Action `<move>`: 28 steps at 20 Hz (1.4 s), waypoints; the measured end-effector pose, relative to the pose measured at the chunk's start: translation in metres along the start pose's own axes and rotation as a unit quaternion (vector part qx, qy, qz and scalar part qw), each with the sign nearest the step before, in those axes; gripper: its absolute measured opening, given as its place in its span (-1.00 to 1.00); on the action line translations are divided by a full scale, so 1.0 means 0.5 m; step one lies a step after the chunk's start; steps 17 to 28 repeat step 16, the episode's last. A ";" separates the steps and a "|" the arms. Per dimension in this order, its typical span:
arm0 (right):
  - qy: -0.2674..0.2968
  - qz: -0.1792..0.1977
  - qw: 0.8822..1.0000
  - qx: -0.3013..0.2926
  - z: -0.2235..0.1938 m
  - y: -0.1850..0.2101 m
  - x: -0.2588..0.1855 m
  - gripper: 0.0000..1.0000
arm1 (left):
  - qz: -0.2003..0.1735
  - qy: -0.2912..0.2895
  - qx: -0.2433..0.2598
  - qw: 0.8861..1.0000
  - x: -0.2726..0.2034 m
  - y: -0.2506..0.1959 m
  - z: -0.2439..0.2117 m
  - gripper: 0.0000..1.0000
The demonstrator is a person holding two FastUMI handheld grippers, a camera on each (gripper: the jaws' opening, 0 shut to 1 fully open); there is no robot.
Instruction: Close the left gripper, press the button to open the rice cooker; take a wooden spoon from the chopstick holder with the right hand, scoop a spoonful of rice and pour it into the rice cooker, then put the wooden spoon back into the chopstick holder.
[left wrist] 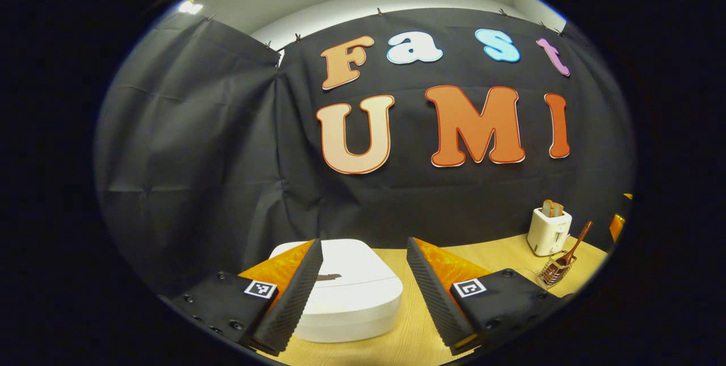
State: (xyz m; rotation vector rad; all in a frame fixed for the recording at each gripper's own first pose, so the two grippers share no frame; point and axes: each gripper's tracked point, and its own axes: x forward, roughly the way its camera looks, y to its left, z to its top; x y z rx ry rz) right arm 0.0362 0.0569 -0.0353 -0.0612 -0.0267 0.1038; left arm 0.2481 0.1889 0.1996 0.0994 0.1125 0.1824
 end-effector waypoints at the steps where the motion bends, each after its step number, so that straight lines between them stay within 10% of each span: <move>1: 0.000 0.000 1.000 -0.005 0.004 0.005 -0.008 0.97 | -0.004 -0.003 -0.002 1.000 -0.014 -0.005 0.000 0.94; 28: -0.046 0.012 0.998 -0.027 0.102 0.043 -0.133 0.96 | -0.048 -0.074 0.005 0.996 -0.200 -0.074 0.021 0.90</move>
